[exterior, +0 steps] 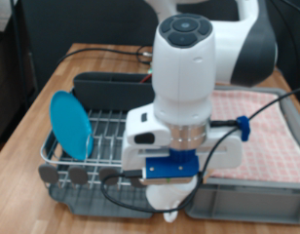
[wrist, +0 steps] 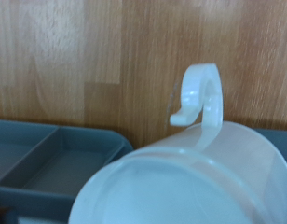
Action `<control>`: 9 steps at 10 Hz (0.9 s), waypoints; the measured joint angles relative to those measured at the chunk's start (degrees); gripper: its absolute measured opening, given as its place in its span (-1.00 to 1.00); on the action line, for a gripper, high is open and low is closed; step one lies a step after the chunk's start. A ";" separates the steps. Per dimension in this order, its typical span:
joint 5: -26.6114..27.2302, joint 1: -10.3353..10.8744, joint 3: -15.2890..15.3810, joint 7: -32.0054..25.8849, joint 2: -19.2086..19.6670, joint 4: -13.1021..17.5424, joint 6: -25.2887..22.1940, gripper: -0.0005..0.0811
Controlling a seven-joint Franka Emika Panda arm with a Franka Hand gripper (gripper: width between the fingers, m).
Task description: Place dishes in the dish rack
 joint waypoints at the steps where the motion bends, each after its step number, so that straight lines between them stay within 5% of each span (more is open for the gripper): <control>1: 0.00 -0.08 -0.03 0.13 -0.01 1.05 -2.18 0.77; 2: -0.01 -0.08 -0.12 0.30 -0.08 1.88 -3.95 0.93; 9: -3.43 3.07 -3.52 3.83 -5.21 2.44 -8.76 0.98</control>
